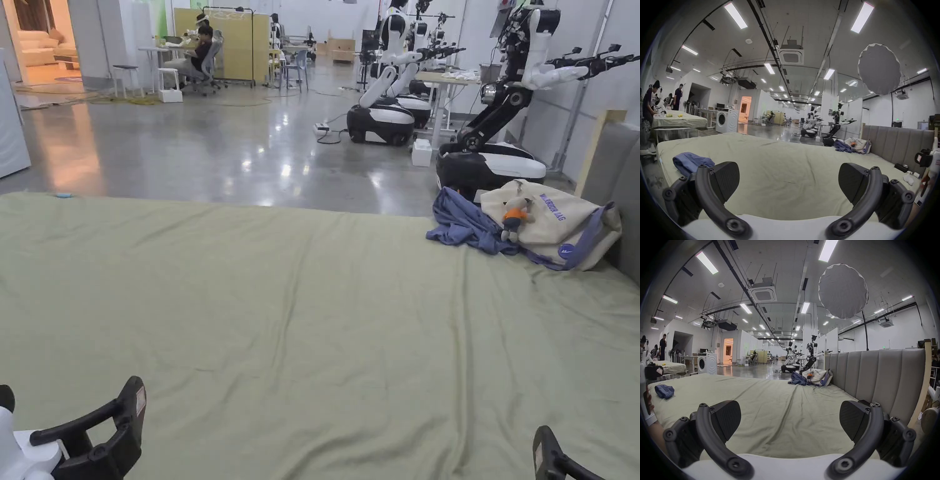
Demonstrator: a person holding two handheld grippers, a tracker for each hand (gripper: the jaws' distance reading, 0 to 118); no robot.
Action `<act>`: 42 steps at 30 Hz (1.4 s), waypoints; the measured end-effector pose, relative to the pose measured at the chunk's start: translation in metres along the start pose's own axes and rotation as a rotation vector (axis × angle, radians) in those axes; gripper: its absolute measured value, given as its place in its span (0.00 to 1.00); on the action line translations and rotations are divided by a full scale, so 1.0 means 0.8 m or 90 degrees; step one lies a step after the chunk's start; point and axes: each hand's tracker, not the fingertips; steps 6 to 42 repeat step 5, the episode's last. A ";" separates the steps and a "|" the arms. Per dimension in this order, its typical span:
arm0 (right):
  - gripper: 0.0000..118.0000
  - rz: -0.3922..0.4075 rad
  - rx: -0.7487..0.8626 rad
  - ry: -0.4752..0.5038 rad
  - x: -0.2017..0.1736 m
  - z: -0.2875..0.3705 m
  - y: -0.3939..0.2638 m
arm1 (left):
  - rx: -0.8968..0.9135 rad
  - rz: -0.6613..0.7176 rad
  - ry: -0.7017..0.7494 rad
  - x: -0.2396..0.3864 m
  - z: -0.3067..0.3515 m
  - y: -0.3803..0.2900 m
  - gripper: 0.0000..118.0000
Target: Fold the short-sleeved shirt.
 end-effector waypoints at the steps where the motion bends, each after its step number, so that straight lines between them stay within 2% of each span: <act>1: 1.00 0.001 0.000 -0.001 0.000 0.001 0.000 | -0.006 -0.003 0.003 0.000 -0.001 0.000 1.00; 3: 1.00 0.004 -0.002 0.006 -0.001 0.000 0.000 | 0.008 -0.029 0.050 0.008 0.001 0.001 1.00; 42: 1.00 0.010 -0.002 0.002 -0.004 0.001 0.000 | 0.017 -0.027 0.038 0.008 0.004 0.001 1.00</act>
